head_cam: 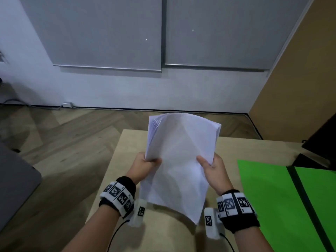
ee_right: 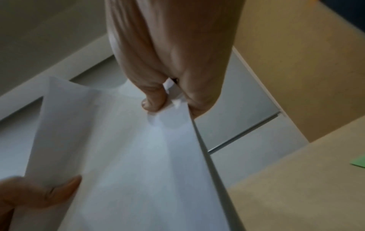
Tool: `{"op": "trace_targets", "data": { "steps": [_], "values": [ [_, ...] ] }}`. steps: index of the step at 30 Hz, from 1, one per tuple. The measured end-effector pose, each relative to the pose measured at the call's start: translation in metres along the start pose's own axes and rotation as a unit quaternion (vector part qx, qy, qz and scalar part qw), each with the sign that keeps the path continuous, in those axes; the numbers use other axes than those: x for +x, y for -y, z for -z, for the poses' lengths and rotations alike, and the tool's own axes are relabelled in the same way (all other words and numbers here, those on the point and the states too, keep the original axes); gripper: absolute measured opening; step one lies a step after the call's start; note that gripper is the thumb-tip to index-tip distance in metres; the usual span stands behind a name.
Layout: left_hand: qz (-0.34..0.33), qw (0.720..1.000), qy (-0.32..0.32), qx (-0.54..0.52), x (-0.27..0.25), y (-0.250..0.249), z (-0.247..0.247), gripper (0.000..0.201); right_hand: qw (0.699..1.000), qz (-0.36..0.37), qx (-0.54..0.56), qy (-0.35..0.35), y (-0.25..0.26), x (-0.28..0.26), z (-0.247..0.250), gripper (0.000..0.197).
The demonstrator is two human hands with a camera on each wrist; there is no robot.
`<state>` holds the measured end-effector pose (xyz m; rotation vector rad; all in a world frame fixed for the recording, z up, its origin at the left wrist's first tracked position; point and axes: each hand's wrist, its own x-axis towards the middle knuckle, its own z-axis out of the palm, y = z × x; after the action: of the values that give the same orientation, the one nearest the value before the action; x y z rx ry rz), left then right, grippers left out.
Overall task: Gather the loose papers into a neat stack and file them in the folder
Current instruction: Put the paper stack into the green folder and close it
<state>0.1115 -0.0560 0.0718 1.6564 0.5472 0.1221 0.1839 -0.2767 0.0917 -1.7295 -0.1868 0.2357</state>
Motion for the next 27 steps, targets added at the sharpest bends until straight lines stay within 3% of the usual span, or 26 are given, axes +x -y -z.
{"op": "trace_targets", "data": {
  "steps": [3, 7, 10, 11, 13, 18, 24, 27],
  "values": [
    [0.009, 0.999, 0.036, -0.018, 0.0, -0.016, -0.008, 0.006, 0.997, 0.001, 0.081, -0.003, 0.002, 0.003, 0.019, 0.03],
    [0.065, 0.992, 0.101, -0.044, -0.003, -0.01, -0.03, 0.034, 0.973, -0.179, 0.136, 0.049, -0.029, -0.017, 0.039, 0.017],
    [0.114, 0.982, 0.142, -0.04, -0.002, 0.003, -0.051, 0.039, 0.963, -0.238, 0.102, 0.07, -0.059, -0.027, 0.06, 0.046],
    [0.132, 0.977, 0.159, -0.05, -0.001, 0.007, -0.06, 0.039, 0.965, -0.239, 0.086, 0.057, -0.065, -0.028, 0.069, 0.048],
    [0.16, 0.969, 0.171, -0.073, 0.0, 0.014, -0.088, 0.032, 0.97, -0.231, 0.071, 0.024, -0.073, -0.025, 0.094, 0.032],
    [0.195, 0.968, 0.15, -0.047, 0.0, 0.029, -0.179, 0.027, 0.969, -0.24, -0.018, -0.059, -0.098, -0.017, 0.179, 0.036],
    [0.289, 0.944, 0.147, -0.061, -0.012, 0.039, -0.274, 0.012, 0.928, -0.298, -0.12, -0.187, -0.132, -0.027, 0.297, 0.036],
    [0.304, 0.935, 0.177, 0.045, -0.016, 0.049, -0.309, 0.01, 0.901, -0.322, -0.157, -0.244, -0.144, -0.036, 0.346, 0.044]
  ]
}}
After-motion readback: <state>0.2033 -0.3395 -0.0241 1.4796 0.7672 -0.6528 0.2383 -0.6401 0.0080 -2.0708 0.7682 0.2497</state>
